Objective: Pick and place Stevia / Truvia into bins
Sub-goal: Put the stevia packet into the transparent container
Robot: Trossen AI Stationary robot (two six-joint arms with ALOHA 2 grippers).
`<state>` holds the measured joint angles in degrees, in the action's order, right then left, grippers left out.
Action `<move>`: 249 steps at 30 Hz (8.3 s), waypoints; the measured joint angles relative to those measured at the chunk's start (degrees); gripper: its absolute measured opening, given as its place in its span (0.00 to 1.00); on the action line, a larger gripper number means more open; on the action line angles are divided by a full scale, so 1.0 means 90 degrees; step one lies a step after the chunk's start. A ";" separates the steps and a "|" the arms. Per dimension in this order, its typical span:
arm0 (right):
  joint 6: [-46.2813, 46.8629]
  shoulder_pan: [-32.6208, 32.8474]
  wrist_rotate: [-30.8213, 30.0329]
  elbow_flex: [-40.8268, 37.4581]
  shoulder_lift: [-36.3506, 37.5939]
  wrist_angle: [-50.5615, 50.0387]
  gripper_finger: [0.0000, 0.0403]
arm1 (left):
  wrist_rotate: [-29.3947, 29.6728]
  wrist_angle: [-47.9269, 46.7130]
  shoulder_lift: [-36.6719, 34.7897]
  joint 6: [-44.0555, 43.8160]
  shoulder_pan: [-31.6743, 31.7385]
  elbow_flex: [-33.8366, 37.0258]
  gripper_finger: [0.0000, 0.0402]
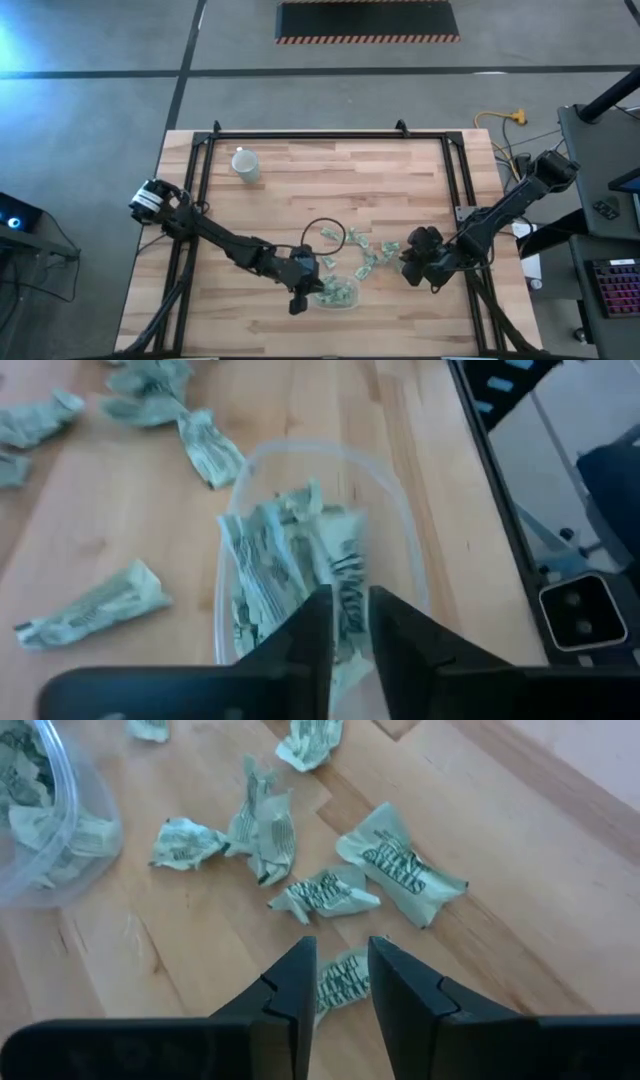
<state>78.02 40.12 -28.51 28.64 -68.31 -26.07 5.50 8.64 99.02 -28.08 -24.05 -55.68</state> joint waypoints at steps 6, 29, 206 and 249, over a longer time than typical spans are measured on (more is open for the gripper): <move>0.0187 0.0000 0.0003 -0.0019 0.0000 -0.0022 0.30 | -0.0081 -0.0021 -0.0052 -0.0006 0.0007 0.0024 0.27; 0.2795 0.0000 0.0333 -0.0007 -0.0143 -0.0312 0.38 | -0.0166 -0.0237 -0.0107 -0.1010 -0.0008 0.0085 0.31; -0.2681 -0.0741 0.0526 0.3017 -0.2186 -0.2520 0.15 | 0.0686 -0.0454 -0.1865 -0.0629 0.0055 0.1064 0.00; -0.1980 -0.0748 0.0097 0.0967 -0.0617 -0.1321 0.26 | -0.1090 -0.1081 0.0032 -0.0551 0.0093 -0.0311 0.31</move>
<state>60.20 33.39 -27.64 37.34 -73.87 -37.95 -4.31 -1.09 99.31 -33.03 -23.21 -58.48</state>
